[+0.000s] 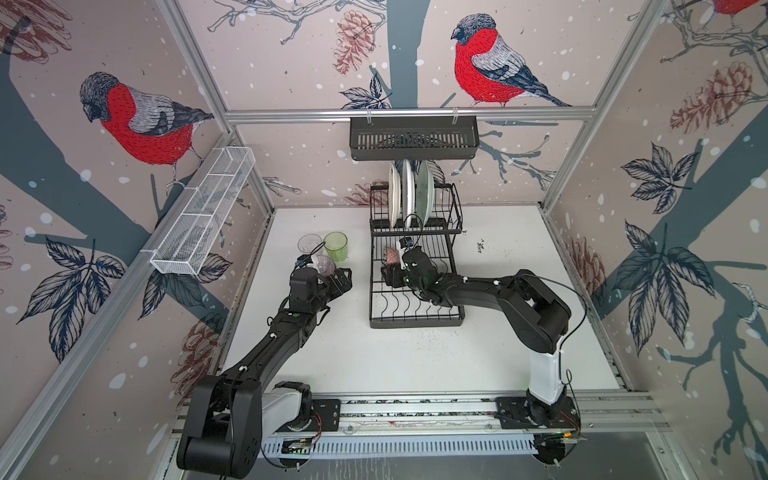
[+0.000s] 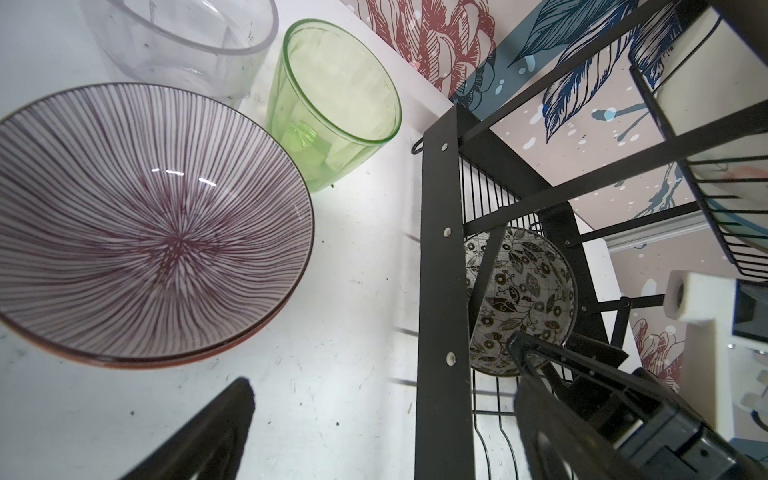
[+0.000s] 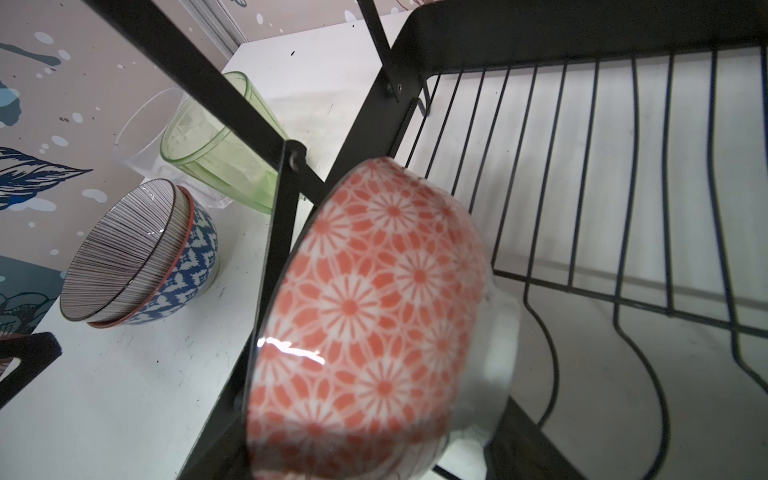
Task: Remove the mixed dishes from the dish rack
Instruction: 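Lower the right gripper onto the rim of the red-flowered bowl in the rack, then close the right gripper on the red-flowered bowl and lift it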
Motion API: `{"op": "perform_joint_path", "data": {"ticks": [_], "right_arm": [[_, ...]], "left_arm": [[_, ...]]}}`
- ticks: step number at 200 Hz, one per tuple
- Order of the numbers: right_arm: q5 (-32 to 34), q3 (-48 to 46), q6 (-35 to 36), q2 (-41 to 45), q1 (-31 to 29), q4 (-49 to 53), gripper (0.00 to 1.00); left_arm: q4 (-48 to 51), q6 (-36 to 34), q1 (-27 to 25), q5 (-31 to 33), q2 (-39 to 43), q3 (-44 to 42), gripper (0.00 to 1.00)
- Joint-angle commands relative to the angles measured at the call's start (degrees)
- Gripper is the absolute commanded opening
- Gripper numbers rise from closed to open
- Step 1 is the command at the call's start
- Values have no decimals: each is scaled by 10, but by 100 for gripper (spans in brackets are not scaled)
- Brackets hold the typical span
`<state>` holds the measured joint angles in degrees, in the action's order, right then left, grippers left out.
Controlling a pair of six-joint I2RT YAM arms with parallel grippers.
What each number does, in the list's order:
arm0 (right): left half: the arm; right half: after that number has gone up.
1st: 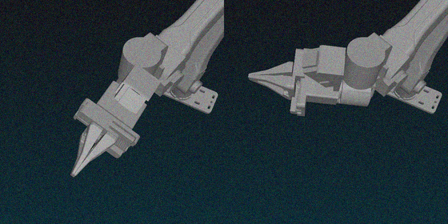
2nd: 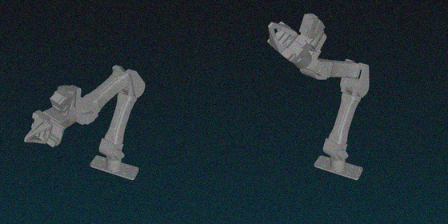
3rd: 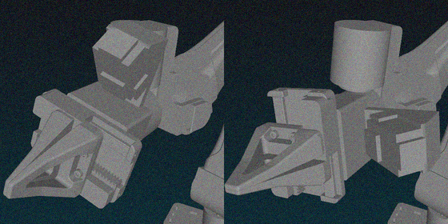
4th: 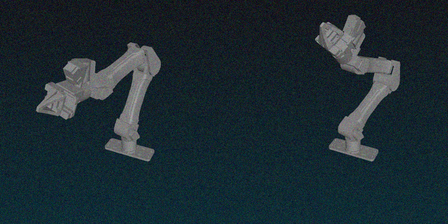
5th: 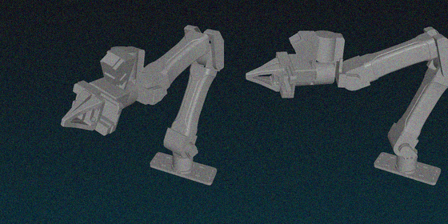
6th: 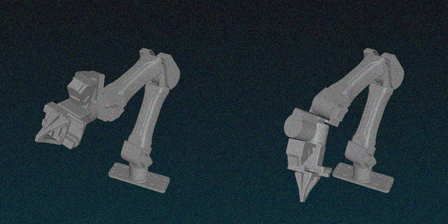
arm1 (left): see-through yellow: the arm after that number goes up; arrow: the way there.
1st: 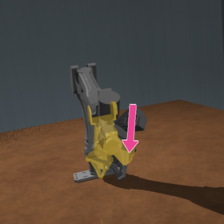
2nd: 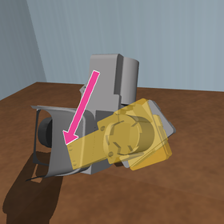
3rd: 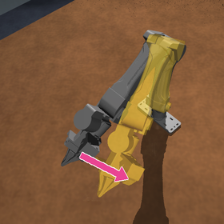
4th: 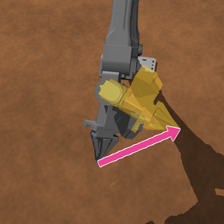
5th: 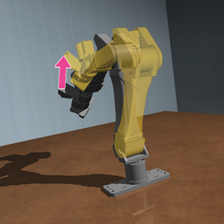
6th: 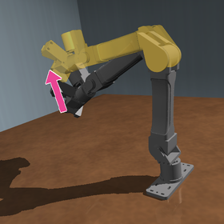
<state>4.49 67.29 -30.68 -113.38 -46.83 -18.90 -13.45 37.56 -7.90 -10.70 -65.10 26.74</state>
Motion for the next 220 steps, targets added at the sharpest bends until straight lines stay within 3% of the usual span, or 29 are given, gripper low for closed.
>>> {"op": "perform_joint_path", "data": {"ticks": [1, 49, 131, 220], "right_arm": [[77, 0, 16, 10, -2, 32, 54], [116, 0, 34, 28, -14, 42, 53], [72, -39, 7, 77, -14, 28, 52], [87, -116, -31, 140, -28, 14, 52]], "left_arm": [[-24, 1, 0, -6, 2, -1, 97], [-24, 2, 0, -8, 3, -2, 98], [-31, 7, 0, -20, 2, -4, 98], [-53, 25, -5, -46, -1, -13, 97]]}}
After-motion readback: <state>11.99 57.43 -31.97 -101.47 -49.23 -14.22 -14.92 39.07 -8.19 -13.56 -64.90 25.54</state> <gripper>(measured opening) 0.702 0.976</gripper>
